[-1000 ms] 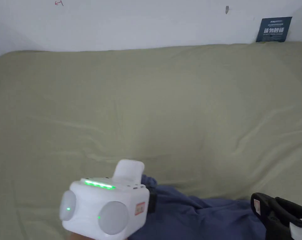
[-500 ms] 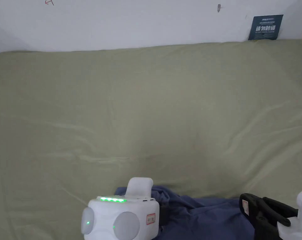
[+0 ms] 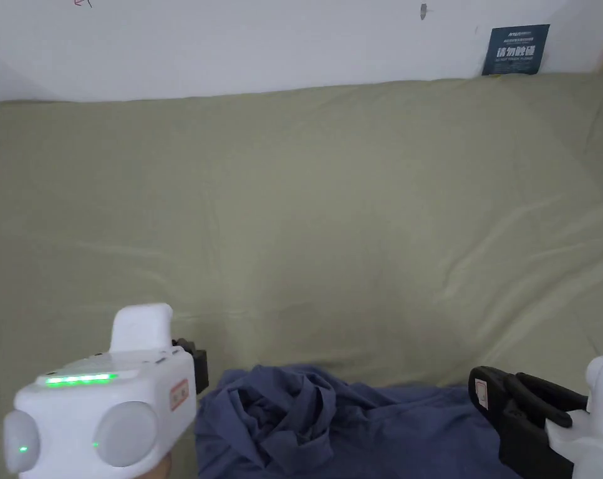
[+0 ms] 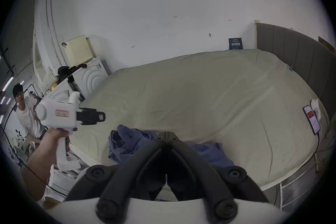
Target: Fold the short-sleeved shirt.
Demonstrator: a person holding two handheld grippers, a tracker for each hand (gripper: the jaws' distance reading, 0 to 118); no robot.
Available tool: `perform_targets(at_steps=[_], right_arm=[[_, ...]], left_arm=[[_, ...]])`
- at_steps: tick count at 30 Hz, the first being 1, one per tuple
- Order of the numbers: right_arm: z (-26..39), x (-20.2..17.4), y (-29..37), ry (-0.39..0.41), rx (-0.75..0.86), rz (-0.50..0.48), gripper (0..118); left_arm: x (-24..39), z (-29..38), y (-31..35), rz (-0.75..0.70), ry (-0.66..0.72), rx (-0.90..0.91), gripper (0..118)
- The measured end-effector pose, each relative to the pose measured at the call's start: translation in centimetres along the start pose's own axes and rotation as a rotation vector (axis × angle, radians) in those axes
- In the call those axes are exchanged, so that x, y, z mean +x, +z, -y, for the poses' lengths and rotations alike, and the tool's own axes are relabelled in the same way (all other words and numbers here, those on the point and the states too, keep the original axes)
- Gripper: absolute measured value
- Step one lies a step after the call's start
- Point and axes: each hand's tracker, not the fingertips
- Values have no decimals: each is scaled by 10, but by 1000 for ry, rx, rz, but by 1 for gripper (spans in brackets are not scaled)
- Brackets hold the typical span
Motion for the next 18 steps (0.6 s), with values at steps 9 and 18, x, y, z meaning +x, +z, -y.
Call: perform_targets(at_steps=[9,18], right_arm=[[2,0,2,33,-16,25,1],[3,-5,1,38,-14,24,1]], left_arm=[[51,43,-35,189,-30,-67,0],[142,77,-36,229,-193,-69,0]])
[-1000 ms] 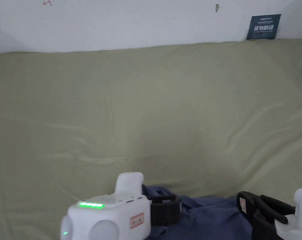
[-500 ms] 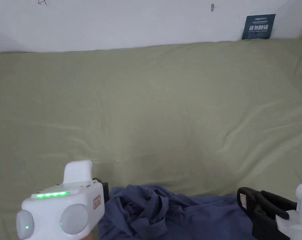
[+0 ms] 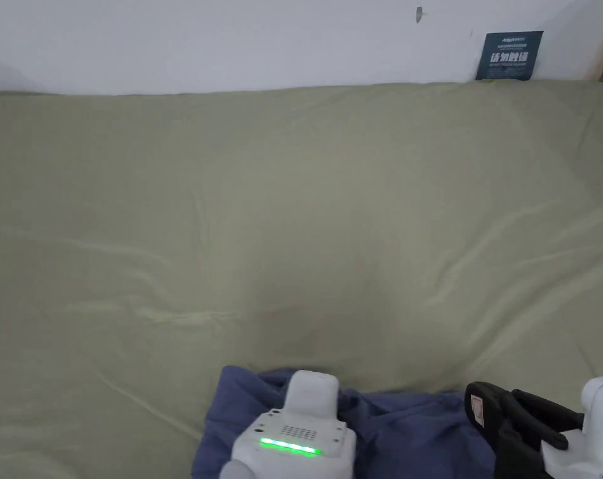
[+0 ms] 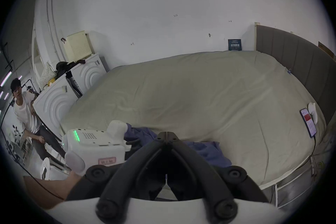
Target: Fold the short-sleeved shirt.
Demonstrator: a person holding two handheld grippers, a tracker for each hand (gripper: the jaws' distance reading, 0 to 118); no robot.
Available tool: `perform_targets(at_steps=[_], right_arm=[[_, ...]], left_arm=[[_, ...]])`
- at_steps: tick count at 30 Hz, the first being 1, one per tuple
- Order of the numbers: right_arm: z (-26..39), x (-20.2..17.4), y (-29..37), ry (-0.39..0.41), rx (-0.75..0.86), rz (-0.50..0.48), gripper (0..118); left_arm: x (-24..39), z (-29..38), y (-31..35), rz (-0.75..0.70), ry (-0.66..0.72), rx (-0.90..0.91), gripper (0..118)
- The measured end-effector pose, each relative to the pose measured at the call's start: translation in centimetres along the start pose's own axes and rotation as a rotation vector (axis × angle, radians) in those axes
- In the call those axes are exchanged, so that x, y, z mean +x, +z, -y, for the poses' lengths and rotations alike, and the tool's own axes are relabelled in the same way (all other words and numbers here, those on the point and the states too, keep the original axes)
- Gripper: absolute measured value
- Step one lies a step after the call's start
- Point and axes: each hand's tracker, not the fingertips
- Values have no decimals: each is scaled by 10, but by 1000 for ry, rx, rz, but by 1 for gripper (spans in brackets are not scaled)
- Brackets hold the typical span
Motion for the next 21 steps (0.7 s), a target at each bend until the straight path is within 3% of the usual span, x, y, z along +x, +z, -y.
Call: perform_targets(at_steps=[8,12,16,21], right_arm=[[-1,-3,0,-7,3,-21,1],[-1,-4,2,1,6,-23,1],[-2,-1,4,-27,15,-44,1],[-5,-1,5,-33,38,-57,1]], left_arm=[[12,3,-17,32,-44,-52,0],[-8,-8,-4,155,71,-80,0],[-46,-16,42,265,180,18,0],[-96,-25,102,144,191,135,0]])
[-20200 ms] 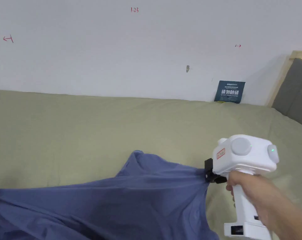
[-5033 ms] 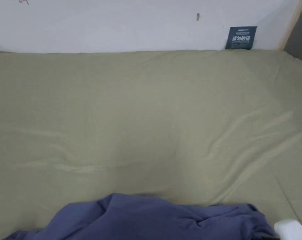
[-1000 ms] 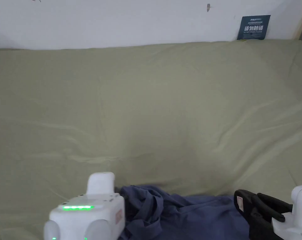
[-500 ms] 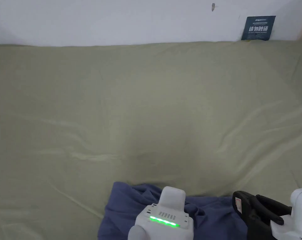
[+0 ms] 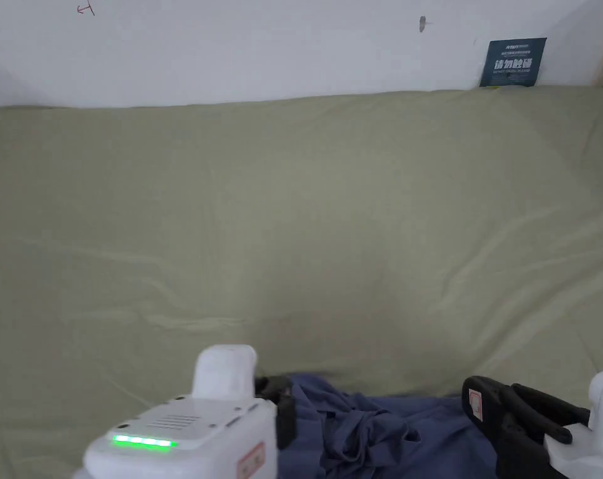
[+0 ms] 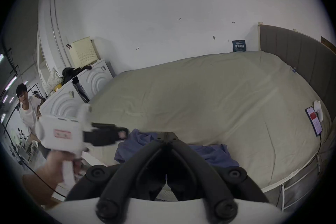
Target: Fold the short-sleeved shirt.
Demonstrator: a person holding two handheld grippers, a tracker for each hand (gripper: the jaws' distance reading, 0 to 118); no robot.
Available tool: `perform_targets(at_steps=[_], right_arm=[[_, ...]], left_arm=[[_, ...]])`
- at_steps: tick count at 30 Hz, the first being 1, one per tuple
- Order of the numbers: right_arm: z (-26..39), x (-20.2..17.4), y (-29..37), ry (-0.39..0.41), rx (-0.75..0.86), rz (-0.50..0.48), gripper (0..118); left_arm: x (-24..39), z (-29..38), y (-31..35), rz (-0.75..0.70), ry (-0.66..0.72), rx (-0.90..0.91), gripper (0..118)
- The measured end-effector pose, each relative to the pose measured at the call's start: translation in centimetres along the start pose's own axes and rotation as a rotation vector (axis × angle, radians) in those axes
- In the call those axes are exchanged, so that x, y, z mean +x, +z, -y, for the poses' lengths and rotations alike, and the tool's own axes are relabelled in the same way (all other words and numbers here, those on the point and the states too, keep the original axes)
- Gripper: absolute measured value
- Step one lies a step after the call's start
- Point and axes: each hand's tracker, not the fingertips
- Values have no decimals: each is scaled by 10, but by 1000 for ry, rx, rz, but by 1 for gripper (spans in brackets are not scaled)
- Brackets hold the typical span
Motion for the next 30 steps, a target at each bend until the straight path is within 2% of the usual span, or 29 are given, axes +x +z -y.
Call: perform_targets(at_steps=[4,5,6,7,8,9,11,15,21,22,23,24,26,27,29,30], right_arm=[[-3,-3,-1,5,12,-2,1],[-4,-5,0,3,17,-7,1],[-4,-6,0,4,18,-11,1],[-5,-8,1,8,22,-14,1],[-5,-9,2,13,26,-15,1],[-6,-10,4,19,31,-20,1],[-7,-14,6,35,34,-31,1],[-6,-20,8,72,41,-29,1],[-5,-20,8,72,34,-39,1],[-5,-20,8,74,33,-38,1],[-5,-20,8,75,31,-36,1],[-5,-20,8,77,28,-31,1],[-5,-19,8,76,26,-20,1],[-5,-18,7,70,27,-20,1],[-6,-15,7,50,26,-25,1],[-6,-14,6,37,23,-29,2]], left_arm=[[-14,-9,22,-69,-44,70,0],[-17,-8,25,-119,-61,89,6],[-17,-7,25,-175,-71,88,40],[-22,-7,22,-186,-96,55,104],[-25,-2,26,-153,-99,18,117],[-32,-6,21,-153,-84,59,114],[-44,-1,5,-162,-13,-17,114],[-73,5,-42,-151,33,-202,114],[-85,24,-108,17,137,-454,114],[-80,26,-110,4,142,-478,113],[-74,26,-112,-46,84,-519,109],[-67,23,-108,-91,-9,-490,98],[-68,18,-97,-117,-31,-420,36],[-73,16,-91,-59,51,-389,16],[-85,15,-86,88,238,-406,16],[-88,12,-83,84,220,-405,16]])
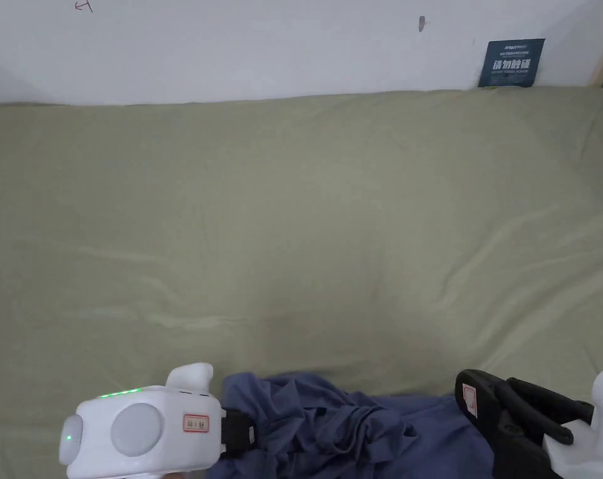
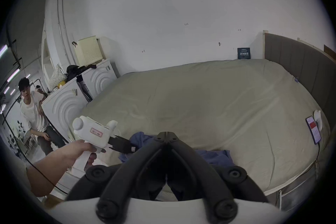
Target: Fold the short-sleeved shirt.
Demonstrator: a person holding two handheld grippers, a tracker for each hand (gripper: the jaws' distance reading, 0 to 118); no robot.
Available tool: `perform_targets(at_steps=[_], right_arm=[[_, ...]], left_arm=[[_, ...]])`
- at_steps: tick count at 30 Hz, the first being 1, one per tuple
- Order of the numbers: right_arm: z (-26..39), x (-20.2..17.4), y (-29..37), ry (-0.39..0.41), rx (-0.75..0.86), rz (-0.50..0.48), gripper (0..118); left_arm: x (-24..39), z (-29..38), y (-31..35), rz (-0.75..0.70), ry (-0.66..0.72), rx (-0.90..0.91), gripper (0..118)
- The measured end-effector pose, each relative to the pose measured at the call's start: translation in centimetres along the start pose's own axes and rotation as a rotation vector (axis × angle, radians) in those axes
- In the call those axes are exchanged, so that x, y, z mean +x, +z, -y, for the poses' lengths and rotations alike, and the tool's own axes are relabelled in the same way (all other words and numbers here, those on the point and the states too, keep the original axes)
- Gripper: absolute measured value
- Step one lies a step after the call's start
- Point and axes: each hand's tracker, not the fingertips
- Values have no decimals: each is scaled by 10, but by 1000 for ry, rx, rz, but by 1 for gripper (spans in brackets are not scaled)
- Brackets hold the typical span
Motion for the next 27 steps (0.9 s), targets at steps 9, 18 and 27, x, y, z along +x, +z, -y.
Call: perform_targets(at_steps=[9,18,27], right_arm=[[-4,4,0,-30,6,0,2],[-3,7,6,-22,14,28,3],[-1,7,3,-31,8,32,3]], left_arm=[[-8,3,46,16,1,78,16],[-27,-8,102,-265,4,190,16],[43,3,117,-360,-189,230,16]])
